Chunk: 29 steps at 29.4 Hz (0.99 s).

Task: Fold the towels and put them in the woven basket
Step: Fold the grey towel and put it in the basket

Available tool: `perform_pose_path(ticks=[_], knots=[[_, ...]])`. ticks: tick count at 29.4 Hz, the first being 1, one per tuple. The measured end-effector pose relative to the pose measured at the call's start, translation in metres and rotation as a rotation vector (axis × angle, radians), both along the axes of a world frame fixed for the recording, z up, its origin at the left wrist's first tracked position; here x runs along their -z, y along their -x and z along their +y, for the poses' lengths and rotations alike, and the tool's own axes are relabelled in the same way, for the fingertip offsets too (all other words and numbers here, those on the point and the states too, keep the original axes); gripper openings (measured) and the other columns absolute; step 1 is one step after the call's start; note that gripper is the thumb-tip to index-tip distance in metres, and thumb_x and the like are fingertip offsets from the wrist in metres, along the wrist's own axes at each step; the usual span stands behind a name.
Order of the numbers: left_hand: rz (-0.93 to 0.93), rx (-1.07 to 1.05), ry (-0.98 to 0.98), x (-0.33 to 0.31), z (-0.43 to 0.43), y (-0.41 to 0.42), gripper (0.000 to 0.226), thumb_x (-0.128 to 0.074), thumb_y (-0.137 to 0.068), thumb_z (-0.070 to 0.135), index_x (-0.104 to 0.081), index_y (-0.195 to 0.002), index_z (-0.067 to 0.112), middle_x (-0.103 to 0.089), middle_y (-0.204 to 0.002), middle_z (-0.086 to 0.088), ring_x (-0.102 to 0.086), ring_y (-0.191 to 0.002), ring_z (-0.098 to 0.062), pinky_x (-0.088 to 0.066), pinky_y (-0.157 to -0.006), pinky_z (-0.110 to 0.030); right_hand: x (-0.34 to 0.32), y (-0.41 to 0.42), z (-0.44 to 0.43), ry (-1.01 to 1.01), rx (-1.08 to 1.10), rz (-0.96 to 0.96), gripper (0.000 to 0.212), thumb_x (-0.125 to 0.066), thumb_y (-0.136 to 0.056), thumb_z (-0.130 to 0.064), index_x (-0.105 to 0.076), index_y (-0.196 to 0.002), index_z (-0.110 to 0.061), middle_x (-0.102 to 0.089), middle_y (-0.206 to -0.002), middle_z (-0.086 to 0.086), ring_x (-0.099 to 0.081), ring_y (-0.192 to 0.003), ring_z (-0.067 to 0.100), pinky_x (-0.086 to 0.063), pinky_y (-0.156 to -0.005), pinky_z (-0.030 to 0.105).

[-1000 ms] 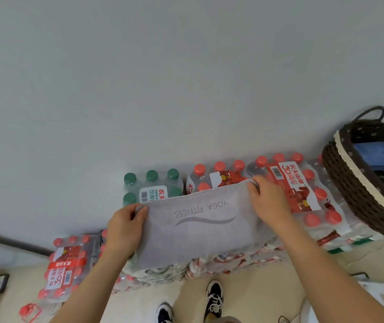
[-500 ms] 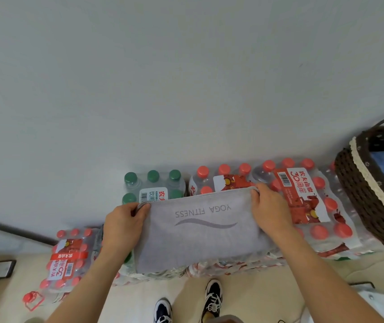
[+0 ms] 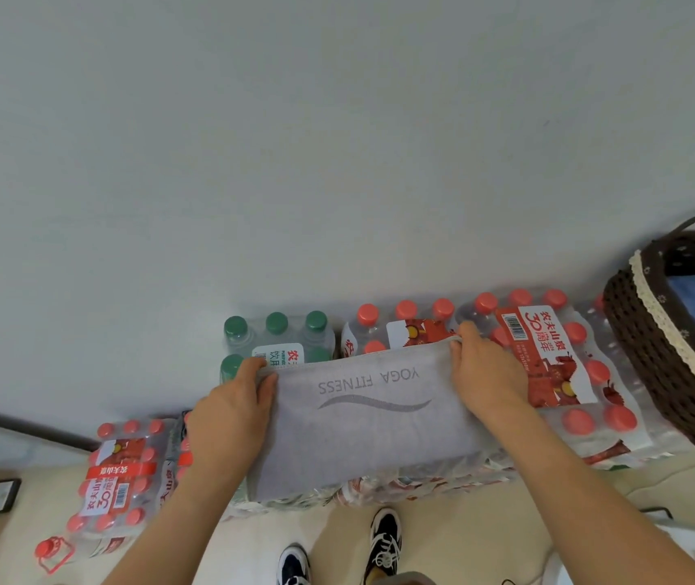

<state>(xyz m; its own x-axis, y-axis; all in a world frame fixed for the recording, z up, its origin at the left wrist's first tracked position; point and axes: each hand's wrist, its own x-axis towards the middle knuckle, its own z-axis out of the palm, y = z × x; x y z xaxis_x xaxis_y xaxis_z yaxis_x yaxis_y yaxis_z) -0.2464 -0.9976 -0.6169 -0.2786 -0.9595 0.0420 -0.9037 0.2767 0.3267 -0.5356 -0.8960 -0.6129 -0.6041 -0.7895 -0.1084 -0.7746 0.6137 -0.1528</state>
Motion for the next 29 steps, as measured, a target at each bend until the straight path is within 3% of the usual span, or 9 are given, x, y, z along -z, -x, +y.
perform_pose_path(ticks=[4, 7, 9, 14, 17, 20, 24, 29], knots=[[-0.031, 0.112, 0.073, 0.006, 0.001, -0.004, 0.038, -0.035, -0.094, 0.045, -0.064, -0.098, 0.02, -0.066, -0.079, -0.004, -0.062, -0.059, -0.028, -0.048, -0.046, -0.031, 0.001, 0.001, 0.003, 0.033, -0.031, -0.005, 0.04, -0.031, -0.102, -0.034, -0.041, -0.138, -0.019, -0.052, -0.126, 0.008, -0.058, -0.102, 0.026, -0.051, -0.073, 0.036], [-0.036, 0.12, 0.071, 0.008, 0.0, -0.006, 0.031, -0.046, -0.095, 0.038, -0.065, -0.096, 0.014, -0.057, -0.089, -0.006, -0.06, -0.073, -0.028, -0.05, -0.049, -0.035, -0.002, 0.011, 0.006, 0.062, -0.111, -0.072, 0.039, -0.039, -0.101, -0.029, -0.047, -0.137, -0.019, -0.054, -0.133, 0.006, -0.054, -0.116, 0.026, -0.049, -0.09, 0.04], [-0.026, 0.143, 0.057, 0.007, -0.006, -0.008, 0.024, -0.055, -0.093, 0.032, -0.066, -0.1, 0.012, -0.057, -0.097, -0.008, -0.059, -0.085, -0.03, -0.053, -0.058, -0.039, -0.01, 0.018, 0.007, 0.064, -0.125, -0.096, 0.038, -0.048, -0.098, -0.024, -0.05, -0.135, -0.019, -0.057, -0.132, 0.005, -0.054, -0.117, 0.026, -0.049, -0.094, 0.041], [-0.019, 0.166, -0.16, -0.009, -0.02, -0.003, 0.025, -0.06, -0.089, 0.031, -0.066, -0.111, 0.02, -0.065, -0.108, -0.002, -0.061, -0.093, -0.023, -0.05, -0.078, -0.033, -0.019, 0.028, 0.004, -0.002, -0.177, -0.165, 0.034, -0.059, -0.09, -0.017, -0.055, -0.123, -0.021, -0.061, -0.119, 0.002, -0.058, -0.106, 0.023, -0.05, -0.085, 0.039], [-0.007, 0.138, -0.314, -0.019, -0.03, -0.002, 0.017, -0.063, -0.086, 0.03, -0.065, -0.102, 0.024, -0.067, -0.105, 0.001, -0.057, -0.087, -0.018, -0.043, -0.073, -0.027, -0.023, 0.03, -0.002, -0.074, -0.223, -0.205, 0.021, -0.058, -0.087, -0.016, -0.056, -0.104, -0.027, -0.061, -0.101, -0.004, -0.057, -0.087, 0.016, -0.044, -0.068, 0.028], [-0.13, 0.185, -0.47, -0.03, -0.039, -0.003, 0.013, -0.068, -0.081, 0.033, -0.065, -0.091, 0.025, -0.065, -0.095, 0.005, -0.058, -0.08, -0.013, -0.041, -0.066, -0.024, -0.031, 0.029, -0.008, -0.172, -0.228, -0.181, 0.007, -0.058, -0.082, -0.023, -0.054, -0.086, -0.027, -0.059, -0.086, -0.005, -0.055, -0.076, 0.012, -0.036, -0.056, 0.025], [-0.244, 0.266, -0.534, -0.041, -0.044, 0.001, 0.017, -0.074, -0.074, 0.033, -0.061, -0.08, 0.023, -0.062, -0.083, 0.01, -0.06, -0.074, -0.009, -0.045, -0.062, -0.02, -0.033, 0.028, -0.011, -0.215, -0.19, -0.185, 0.02, -0.059, -0.079, -0.024, -0.043, -0.068, -0.027, -0.054, -0.075, -0.005, -0.052, -0.068, 0.012, -0.034, -0.053, 0.025], [-0.112, 0.296, -0.779, -0.055, -0.053, -0.007, 0.017, -0.079, -0.07, 0.019, -0.071, -0.084, 0.026, -0.07, -0.081, 0.006, -0.067, -0.074, -0.014, -0.057, -0.07, -0.026, -0.044, 0.036, -0.015, -0.141, -0.012, -0.576, 0.01, -0.061, -0.07, -0.007, -0.055, -0.065, -0.013, -0.059, -0.06, 0.001, -0.054, -0.054, 0.013, -0.035, -0.05, 0.024]])
